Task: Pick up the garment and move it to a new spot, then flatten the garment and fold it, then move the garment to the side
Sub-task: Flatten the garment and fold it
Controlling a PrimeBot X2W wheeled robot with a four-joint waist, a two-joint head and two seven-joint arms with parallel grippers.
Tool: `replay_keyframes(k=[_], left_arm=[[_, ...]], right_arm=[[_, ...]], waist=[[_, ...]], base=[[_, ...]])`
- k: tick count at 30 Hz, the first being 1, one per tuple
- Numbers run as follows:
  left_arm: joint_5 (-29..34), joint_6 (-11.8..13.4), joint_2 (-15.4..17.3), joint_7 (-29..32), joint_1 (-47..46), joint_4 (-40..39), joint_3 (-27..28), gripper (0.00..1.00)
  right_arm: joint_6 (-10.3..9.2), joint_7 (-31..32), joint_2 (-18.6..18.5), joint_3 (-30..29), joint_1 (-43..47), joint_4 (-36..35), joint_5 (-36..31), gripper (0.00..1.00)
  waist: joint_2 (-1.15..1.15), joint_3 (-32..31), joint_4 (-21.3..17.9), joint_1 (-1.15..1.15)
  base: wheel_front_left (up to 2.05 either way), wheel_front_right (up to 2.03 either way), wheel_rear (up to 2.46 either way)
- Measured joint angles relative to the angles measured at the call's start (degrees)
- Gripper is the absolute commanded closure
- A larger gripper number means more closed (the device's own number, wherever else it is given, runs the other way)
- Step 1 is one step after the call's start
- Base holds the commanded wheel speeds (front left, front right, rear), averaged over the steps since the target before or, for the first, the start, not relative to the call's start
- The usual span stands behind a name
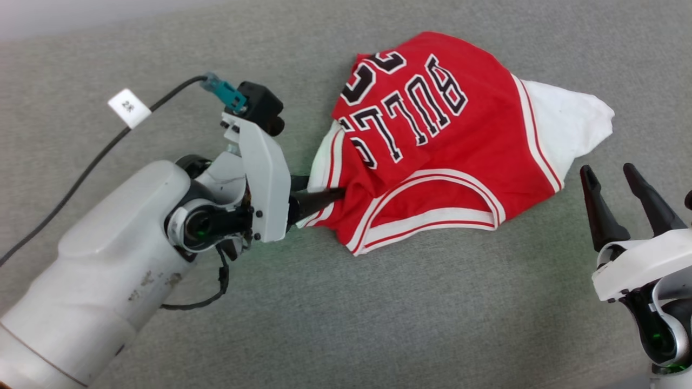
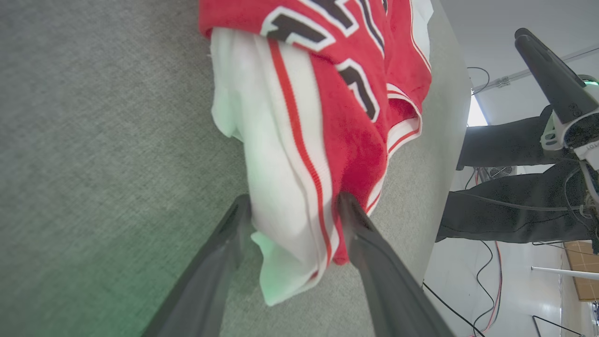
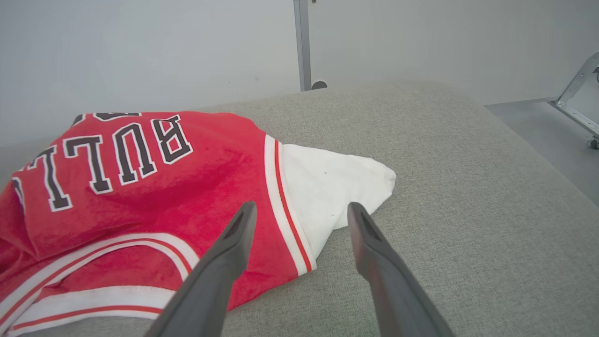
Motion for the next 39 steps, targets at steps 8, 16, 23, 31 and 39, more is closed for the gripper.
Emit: replay_keyframes(k=[8, 16, 23, 31, 39], left_arm=[[0.8, 0.0, -0.1, -3.3, -4.1, -6.8, -5.7, 1.0], [5.3, 0.0, -8.9, -9.1, -10.7, -5.4, -12.9, 1.0], [7.2, 0.0, -14.7, -15.1, -11.6, 9.5, -17.0, 0.51], [0.7, -0.2, -10.8, -15.5, -11.7, 6.4, -17.9, 0.0], [-3.6, -0.2, -1.7, -8.5, -13.9, -0.5, -18.5, 0.0]], right_arm=[[0.0, -0.9, 0.8, 0.7, 0.0, 0.4, 0.0, 0.0], [0.0, -1.8, 2.1, 3.3, -1.1, 0.7, 0.0, 0.0], [0.0, -3.7, 3.1, 5.1, -2.7, 2.4, 0.3, 0.0], [0.0, -4.6, 3.1, 4.3, -2.5, 4.1, 0.3, 0.0], [0.0, -3.6, 2.6, 4.0, -2.5, 3.6, 0.2, 0.0]], waist=[[0.0, 1.4, -1.8, 0.0], [0.0, 3.1, -2.7, 0.0], [0.0, 5.2, -4.8, 0.0], [0.0, 5.3, -4.4, 0.01], [0.0, 3.4, -1.6, 0.0]], base=[[0.0, 0.0, 0.0], [0.0, 0.0, 0.0], [0.0, 0.0, 0.0], [0.0, 0.0, 0.0], [0.0, 0.0, 0.0]])
